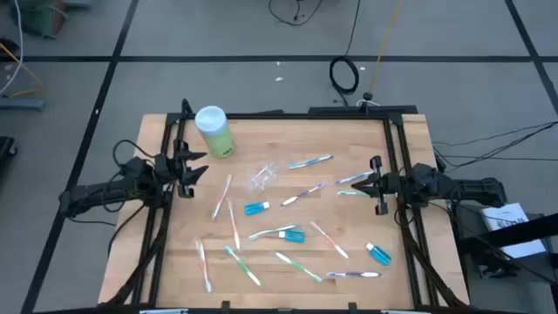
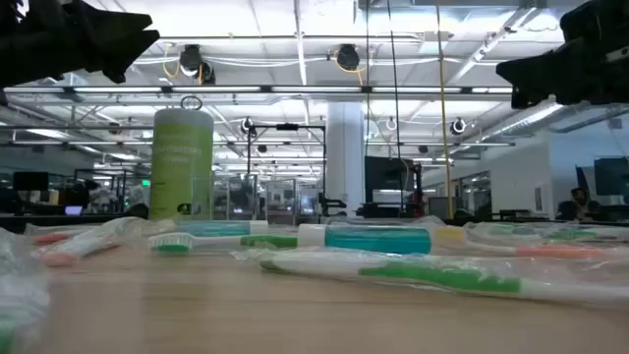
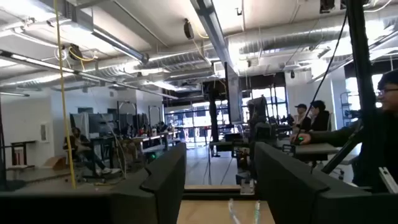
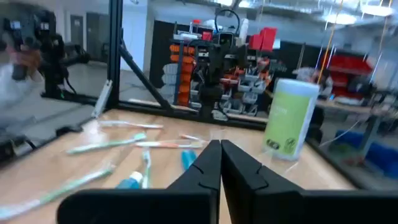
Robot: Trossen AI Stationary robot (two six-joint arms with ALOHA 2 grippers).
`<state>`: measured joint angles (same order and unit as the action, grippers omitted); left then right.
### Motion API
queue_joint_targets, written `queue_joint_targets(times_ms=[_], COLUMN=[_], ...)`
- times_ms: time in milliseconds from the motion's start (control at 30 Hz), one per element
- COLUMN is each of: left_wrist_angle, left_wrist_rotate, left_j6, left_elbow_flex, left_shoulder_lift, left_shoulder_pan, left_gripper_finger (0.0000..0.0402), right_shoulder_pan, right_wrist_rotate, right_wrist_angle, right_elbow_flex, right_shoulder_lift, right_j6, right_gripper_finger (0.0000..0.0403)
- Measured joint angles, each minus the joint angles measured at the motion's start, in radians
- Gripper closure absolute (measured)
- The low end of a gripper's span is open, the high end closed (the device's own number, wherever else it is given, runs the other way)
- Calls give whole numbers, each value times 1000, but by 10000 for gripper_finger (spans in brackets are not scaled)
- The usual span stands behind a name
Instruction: Pick & Place toothbrushing station
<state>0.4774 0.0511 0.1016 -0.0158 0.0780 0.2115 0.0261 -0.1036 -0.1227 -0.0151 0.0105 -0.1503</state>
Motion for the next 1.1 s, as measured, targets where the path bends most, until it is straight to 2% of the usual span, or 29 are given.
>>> queue_joint_targets(times_ms=[133, 300, 467, 600, 733, 867, 1000, 1100], left_wrist_angle=[-1, -9, -43, -56, -232, -555, -866, -966], left_wrist_rotate=[-8, -26, -27, -43, -122, -242, -403, -421], left_j6=[28, -76, -165, -201, -240, -264, -459, -577], left_elbow_flex=[0, 0, -2, -51, -163, -305, -394, -402], left_shoulder_lift=[0, 0, 25, 125, 297, 479, 629, 700], left_shoulder_pan=[0, 0, 0, 0, 0, 0, 0, 0], left_gripper_finger=[206, 206, 206, 206, 206, 206, 206, 206], right_shoulder_pan=[0, 0, 0, 0, 0, 0, 0, 0], right_wrist_rotate=[2, 9, 152, 161, 156, 156, 178, 263], right_wrist_angle=[-62, -156, -271, -378, -528, -640, -667, -678], right_elbow_flex=[0, 0, 0, 0, 0, 0, 0, 0], right_shoulder_lift=[0, 0, 7, 74, 212, 371, 484, 533], right_j6=[-70, -90, -108, -118, -57, -39, -104, -112], right_gripper_finger=[399, 399, 399, 399, 399, 399, 399, 399])
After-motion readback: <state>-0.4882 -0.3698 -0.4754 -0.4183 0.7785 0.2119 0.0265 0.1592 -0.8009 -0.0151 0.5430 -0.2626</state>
